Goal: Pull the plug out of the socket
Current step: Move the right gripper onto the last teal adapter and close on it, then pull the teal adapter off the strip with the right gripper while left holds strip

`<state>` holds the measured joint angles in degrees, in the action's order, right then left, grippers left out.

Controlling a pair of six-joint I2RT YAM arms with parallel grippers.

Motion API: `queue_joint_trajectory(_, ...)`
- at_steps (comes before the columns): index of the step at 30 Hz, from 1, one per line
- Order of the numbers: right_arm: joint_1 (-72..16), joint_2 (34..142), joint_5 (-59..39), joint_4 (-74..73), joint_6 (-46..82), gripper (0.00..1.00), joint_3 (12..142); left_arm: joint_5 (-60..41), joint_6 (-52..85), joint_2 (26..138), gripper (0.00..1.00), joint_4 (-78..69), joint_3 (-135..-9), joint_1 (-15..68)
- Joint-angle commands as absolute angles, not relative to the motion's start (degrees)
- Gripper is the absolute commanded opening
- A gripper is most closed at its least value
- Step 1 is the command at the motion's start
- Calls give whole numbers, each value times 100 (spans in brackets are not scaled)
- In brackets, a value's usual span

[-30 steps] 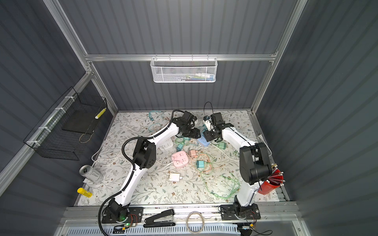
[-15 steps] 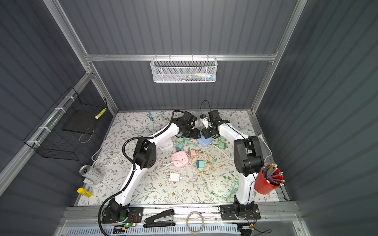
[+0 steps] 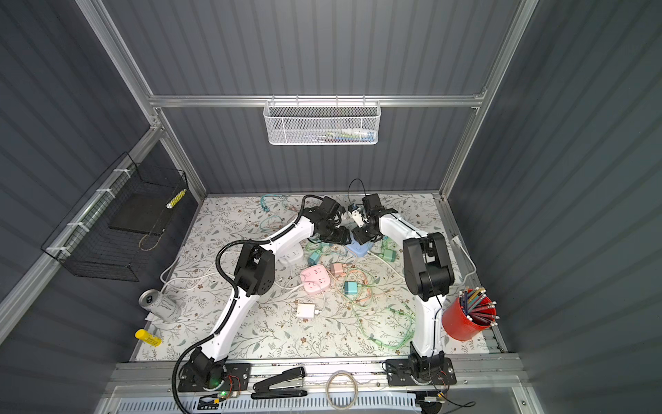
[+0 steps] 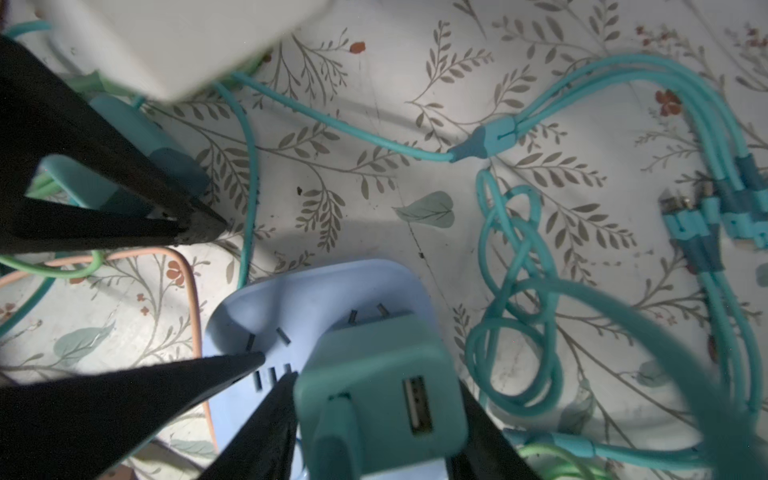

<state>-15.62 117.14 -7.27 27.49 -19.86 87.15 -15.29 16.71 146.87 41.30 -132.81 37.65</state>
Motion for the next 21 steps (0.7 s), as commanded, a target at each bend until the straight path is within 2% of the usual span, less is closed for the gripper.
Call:
queue_joint_trajectory(1,-1582,11829,-871,2983,-2070,53,8899,-1611,1565,14862,62,4333,-13403,3725)
queue_joint_trajectory(9,-1582,11757,-1005,2911,-2004,41,8869,-1595,1582,14936,61,4342,-13395,3722)
queue_joint_trajectory(16,-1591,11542,-1113,2735,-1929,24,8711,-1537,1616,15101,61,4519,-13548,3727)
queue_joint_trajectory(21,-1591,11288,-1201,2426,-1846,18,8439,-1537,1668,15203,59,4638,-13628,3720)
